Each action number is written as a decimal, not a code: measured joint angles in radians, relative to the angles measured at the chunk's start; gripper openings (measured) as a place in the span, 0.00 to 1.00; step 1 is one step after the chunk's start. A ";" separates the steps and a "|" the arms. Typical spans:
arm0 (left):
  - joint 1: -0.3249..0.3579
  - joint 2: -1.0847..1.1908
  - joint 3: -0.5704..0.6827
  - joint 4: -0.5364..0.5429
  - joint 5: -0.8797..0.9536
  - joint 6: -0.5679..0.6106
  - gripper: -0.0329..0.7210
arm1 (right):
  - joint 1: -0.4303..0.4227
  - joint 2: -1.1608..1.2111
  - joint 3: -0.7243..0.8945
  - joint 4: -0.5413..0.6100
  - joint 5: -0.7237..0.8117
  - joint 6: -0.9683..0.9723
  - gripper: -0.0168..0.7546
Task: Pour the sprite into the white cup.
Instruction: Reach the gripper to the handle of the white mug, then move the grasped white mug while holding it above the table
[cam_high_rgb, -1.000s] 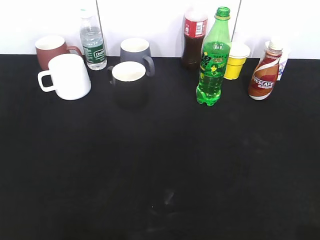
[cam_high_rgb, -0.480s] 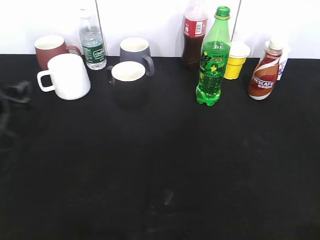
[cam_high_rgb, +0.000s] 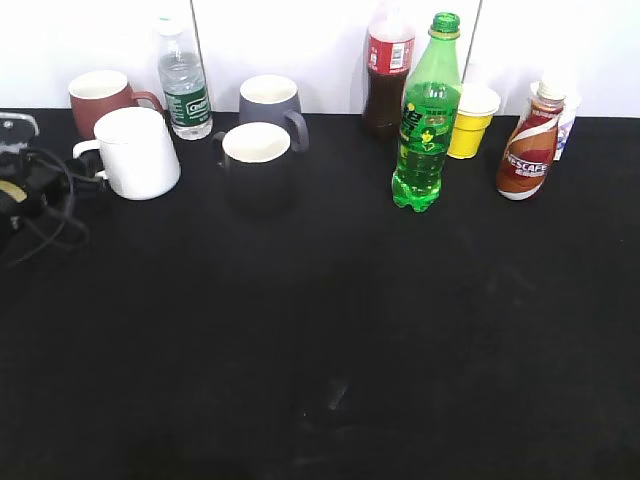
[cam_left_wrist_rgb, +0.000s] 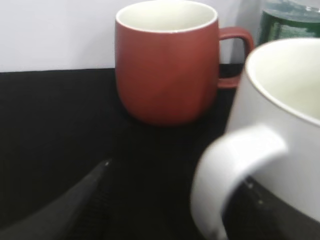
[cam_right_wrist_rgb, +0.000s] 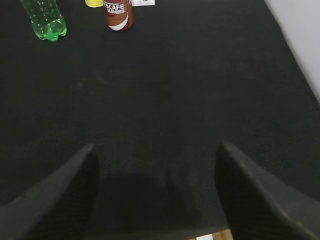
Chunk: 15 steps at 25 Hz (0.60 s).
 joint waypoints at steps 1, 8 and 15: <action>0.000 0.005 -0.021 -0.003 0.010 0.000 0.70 | 0.000 0.000 0.000 0.000 0.000 0.000 0.72; 0.008 0.105 -0.210 0.077 0.084 -0.053 0.42 | 0.000 0.000 0.000 0.002 0.000 -0.001 0.72; 0.010 0.051 -0.162 0.138 0.092 -0.091 0.14 | 0.000 0.000 0.000 0.004 0.000 0.000 0.72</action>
